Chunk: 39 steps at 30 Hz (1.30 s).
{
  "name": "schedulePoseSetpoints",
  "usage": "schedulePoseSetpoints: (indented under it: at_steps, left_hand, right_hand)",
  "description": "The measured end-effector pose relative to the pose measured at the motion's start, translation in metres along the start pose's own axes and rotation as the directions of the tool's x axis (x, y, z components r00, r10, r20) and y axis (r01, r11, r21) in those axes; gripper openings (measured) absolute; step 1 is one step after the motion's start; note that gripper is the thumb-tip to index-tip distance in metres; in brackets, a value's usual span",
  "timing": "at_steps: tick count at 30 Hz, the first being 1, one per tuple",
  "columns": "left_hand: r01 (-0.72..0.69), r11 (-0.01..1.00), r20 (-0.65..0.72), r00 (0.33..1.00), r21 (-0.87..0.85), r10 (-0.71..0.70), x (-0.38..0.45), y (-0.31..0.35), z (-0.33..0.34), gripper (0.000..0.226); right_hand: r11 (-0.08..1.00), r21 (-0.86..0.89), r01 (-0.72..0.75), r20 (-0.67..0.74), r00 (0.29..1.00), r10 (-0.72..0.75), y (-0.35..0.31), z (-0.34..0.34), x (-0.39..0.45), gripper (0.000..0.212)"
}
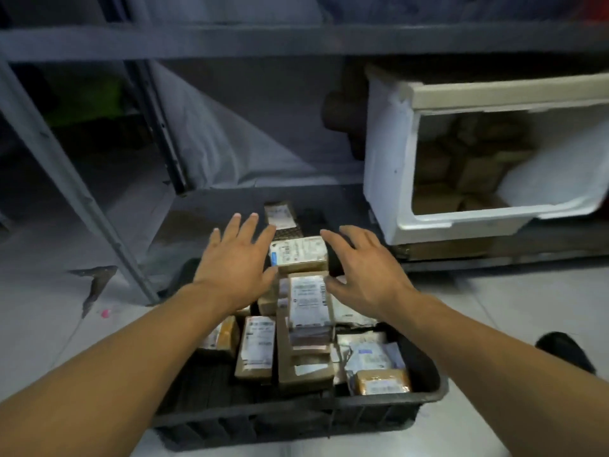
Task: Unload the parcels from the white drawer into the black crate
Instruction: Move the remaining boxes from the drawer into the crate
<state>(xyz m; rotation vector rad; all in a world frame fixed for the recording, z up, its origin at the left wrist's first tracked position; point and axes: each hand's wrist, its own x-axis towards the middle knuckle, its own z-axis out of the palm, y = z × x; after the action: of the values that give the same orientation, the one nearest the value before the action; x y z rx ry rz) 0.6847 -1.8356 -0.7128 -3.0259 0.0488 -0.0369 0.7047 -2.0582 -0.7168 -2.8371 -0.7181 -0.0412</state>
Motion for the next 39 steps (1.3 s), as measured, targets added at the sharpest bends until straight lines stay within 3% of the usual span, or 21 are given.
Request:
schedulePoseSetpoints:
  at_steps: [9, 14, 24, 29, 31, 34, 37, 39]
  left_hand:
    - [-0.307, 0.951, -0.193, 0.936, -0.033, 0.295, 0.052, 0.156, -0.057, 0.071]
    - [-0.404, 0.913, -0.241, 0.893, -0.056, 0.381, 0.096, 0.236, -0.071, 0.066]
    - [-0.321, 0.932, -0.268, 0.925, -0.166, 0.271, 0.252, 0.339, -0.051, 0.076]
    - [-0.295, 0.901, -0.314, 0.93, -0.318, 0.194, 0.333, 0.362, -0.047, 0.076]
    - [-0.302, 0.869, -0.325, 0.929, -0.393, 0.176, 0.362, 0.371, -0.044, 0.07]
    - [-0.342, 0.776, -0.341, 0.924, -0.53, 0.173, 0.392, 0.383, -0.044, 0.052]
    - [-0.322, 0.68, -0.351, 0.931, -0.659, 0.101, 0.415, 0.396, -0.046, 0.043]
    - [-0.269, 0.614, -0.312, 0.949, -0.742, 0.038, 0.428, 0.405, -0.048, 0.039]
  right_hand:
    - [0.973, -0.152, -0.174, -0.13, 0.979, 0.155, 0.138, -0.085, -0.047, 0.074]
    - [0.948, -0.125, -0.292, -0.189, 0.945, 0.266, 0.228, -0.113, -0.041, 0.073]
    - [0.923, -0.039, -0.382, -0.229, 0.903, 0.363, 0.359, -0.094, 0.051, 0.075]
    - [0.91, 0.028, -0.414, -0.283, 0.869, 0.405, 0.414, -0.097, 0.106, 0.073]
    - [0.905, 0.075, -0.418, -0.321, 0.849, 0.419, 0.437, -0.101, 0.128, 0.067]
    - [0.942, 0.09, -0.325, -0.452, 0.829, 0.329, 0.473, -0.106, 0.164, 0.065]
    - [0.913, -0.022, -0.407, -0.345, 0.86, 0.375, 0.493, -0.115, 0.19, 0.046]
    - [0.903, -0.004, -0.43, -0.328, 0.854, 0.405, 0.502, -0.118, 0.207, 0.042]
